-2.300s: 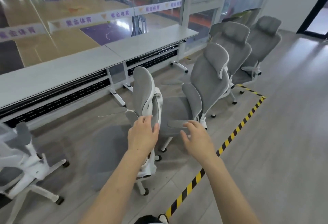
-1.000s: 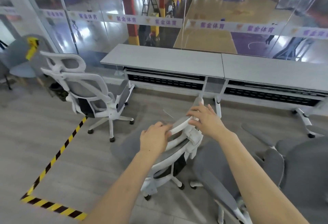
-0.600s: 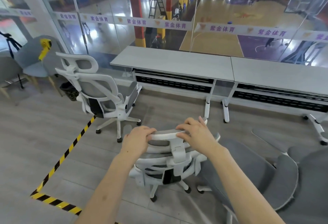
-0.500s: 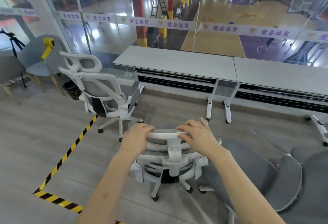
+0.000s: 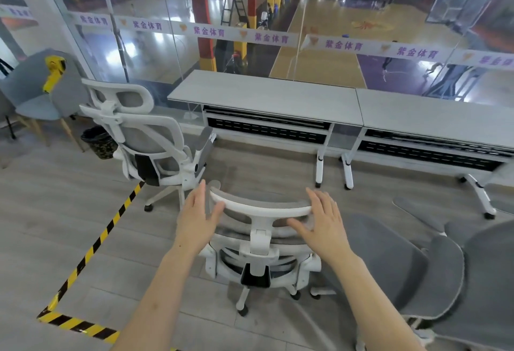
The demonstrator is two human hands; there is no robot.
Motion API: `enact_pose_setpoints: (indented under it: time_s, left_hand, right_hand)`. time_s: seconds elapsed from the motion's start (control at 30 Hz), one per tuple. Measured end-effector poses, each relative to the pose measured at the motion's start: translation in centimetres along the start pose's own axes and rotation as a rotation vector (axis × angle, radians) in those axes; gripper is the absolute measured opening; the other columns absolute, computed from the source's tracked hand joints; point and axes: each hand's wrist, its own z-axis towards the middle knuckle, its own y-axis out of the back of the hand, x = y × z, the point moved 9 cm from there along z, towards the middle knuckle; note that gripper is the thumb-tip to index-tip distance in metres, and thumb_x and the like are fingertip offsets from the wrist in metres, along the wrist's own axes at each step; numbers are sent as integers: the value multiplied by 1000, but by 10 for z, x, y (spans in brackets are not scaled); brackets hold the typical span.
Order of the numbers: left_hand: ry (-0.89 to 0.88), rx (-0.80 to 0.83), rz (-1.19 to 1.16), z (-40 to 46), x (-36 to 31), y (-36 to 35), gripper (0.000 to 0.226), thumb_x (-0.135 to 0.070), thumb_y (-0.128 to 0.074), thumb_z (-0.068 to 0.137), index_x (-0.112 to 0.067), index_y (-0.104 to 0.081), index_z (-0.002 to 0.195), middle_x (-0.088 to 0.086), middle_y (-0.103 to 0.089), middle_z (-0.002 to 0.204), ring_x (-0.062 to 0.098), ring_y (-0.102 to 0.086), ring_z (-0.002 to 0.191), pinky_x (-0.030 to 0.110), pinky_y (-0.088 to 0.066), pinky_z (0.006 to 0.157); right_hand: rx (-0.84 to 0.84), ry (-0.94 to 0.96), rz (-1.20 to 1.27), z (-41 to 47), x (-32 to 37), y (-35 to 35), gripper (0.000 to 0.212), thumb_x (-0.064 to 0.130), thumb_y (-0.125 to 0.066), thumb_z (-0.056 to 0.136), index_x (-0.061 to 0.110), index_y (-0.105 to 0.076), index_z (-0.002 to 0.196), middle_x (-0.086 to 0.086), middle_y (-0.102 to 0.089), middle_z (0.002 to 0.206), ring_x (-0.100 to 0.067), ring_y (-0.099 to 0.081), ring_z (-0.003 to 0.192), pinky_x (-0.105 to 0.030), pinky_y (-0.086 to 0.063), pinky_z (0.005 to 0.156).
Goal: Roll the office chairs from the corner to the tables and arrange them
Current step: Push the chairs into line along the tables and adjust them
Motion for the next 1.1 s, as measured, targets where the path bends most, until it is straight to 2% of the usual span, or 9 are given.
enact_pose_setpoints:
  time_s: [0.07, 0.13, 0.27, 0.4, 0.5, 0.63, 0.77, 0.97, 1.1]
  left_hand:
    - [91, 63, 126, 2, 26, -8, 91, -92, -26, 86, -51, 6, 160, 1, -8, 172, 30, -9, 158, 60, -14, 125]
    - [142, 148, 196, 3, 44, -23, 92, -94, -26, 84, -57, 19, 155, 4, 10, 173, 31, 12, 159, 62, 1, 125]
    - [206, 305, 334, 2, 60, -51, 104, -100, -27, 74, -57, 37, 144, 8, 22, 171, 35, 19, 157, 65, 5, 123]
    - [250, 393, 379, -6, 73, -66, 116, -103, -31, 70, -51, 43, 142, 12, 27, 169, 36, 34, 151, 71, 7, 119]
    - [253, 403, 368, -3, 74, -65, 114, -102, -33, 71, -51, 43, 140, 9, 30, 168, 35, 35, 151, 73, 5, 119]
    - [234, 438, 409, 13, 78, -60, 124, -109, -27, 59, -50, 44, 142, 6, 36, 166, 38, 33, 152, 75, 5, 116]
    - [213, 479, 410, 30, 79, -59, 126, -109, -32, 58, -51, 44, 140, 5, 36, 166, 40, 29, 153, 75, 2, 117]
    - [211, 493, 376, 73, 84, -55, 128, -105, -40, 62, -51, 38, 146, 5, 35, 166, 36, 32, 152, 73, 2, 119]
    - [209, 469, 430, 105, 82, -58, 129, -108, -37, 57, -50, 45, 140, 7, 32, 167, 38, 28, 153, 72, -3, 120]
  right_hand:
    - [46, -149, 21, -8, -25, -7, 106, 82, -52, 86, 26, -9, 165, 1, -19, 170, -21, -4, 159, -46, -13, 129]
    - [113, -256, 14, -16, -43, -21, 117, 89, -49, 80, 24, -3, 165, 0, -14, 172, -23, -2, 160, -46, -12, 129]
    - [198, -384, 30, -28, -57, -52, 134, 102, -40, 66, 23, 4, 165, -5, -12, 172, -29, -4, 159, -54, -11, 128]
    - [169, -439, 8, -30, -52, -66, 136, 98, -46, 67, 25, 18, 163, -9, -15, 171, -29, -5, 159, -53, -1, 128]
    - [122, -472, 11, -29, -51, -69, 137, 99, -48, 66, 27, 18, 162, -8, -13, 171, -29, -1, 159, -51, 3, 128]
    - [95, -492, -10, -25, -52, -71, 145, 109, -36, 55, 24, 12, 164, -6, -7, 173, -27, 4, 160, -47, 4, 128]
    - [71, -511, -20, -17, -52, -75, 151, 111, -32, 49, 22, 4, 165, -2, -10, 172, -26, 1, 160, -48, 1, 128]
    - [80, -514, -10, 15, -49, -90, 138, 103, -48, 61, 28, 5, 164, 0, -13, 172, -24, -4, 159, -51, 2, 127]
    - [60, -489, -39, 46, -55, -93, 137, 107, -42, 59, 27, -2, 162, 2, -20, 169, -24, -13, 157, -50, -6, 127]
